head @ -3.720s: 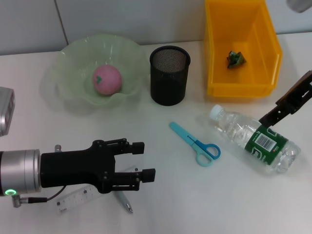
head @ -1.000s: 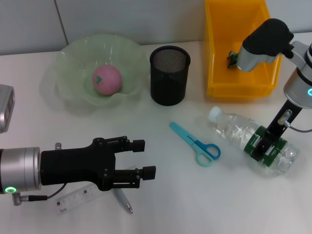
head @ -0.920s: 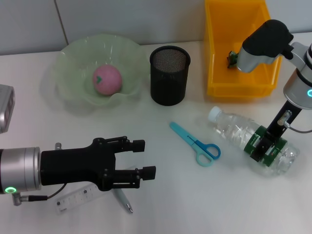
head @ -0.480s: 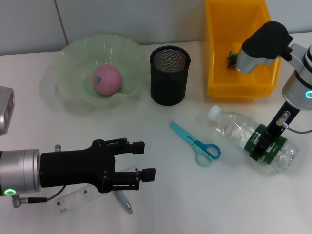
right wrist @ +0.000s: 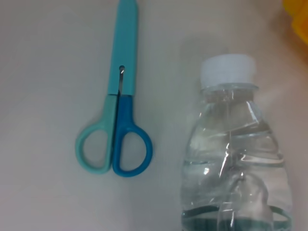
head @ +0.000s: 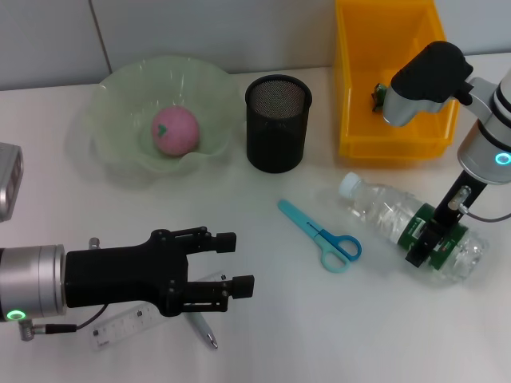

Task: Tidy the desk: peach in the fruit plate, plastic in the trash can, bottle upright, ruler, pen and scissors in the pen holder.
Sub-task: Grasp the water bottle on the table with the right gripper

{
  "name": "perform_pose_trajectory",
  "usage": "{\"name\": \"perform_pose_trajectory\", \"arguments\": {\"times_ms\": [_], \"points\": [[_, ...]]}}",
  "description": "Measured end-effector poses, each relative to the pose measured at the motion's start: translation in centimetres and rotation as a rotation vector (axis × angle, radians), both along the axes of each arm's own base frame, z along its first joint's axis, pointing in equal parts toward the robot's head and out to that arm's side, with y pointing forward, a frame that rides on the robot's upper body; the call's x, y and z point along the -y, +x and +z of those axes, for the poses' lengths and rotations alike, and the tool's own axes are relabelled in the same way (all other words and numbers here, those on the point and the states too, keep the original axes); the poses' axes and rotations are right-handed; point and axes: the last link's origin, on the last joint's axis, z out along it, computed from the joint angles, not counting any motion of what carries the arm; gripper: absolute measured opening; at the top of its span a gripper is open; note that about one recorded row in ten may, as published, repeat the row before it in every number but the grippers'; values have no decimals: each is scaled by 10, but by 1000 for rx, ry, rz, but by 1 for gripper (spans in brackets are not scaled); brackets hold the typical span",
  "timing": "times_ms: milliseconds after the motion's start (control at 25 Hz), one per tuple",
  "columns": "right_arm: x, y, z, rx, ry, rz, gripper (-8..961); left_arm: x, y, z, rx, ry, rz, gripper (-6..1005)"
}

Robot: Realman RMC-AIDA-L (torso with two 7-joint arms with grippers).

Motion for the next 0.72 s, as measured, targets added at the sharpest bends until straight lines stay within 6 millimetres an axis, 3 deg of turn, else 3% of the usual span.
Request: {"name": "perform_pose_trajectory", "arguments": {"times_ms": [720], "points": [[2, -2, -6, -6, -17, 4, 805, -1, 1, 0, 1, 0, -3, 801]]}}
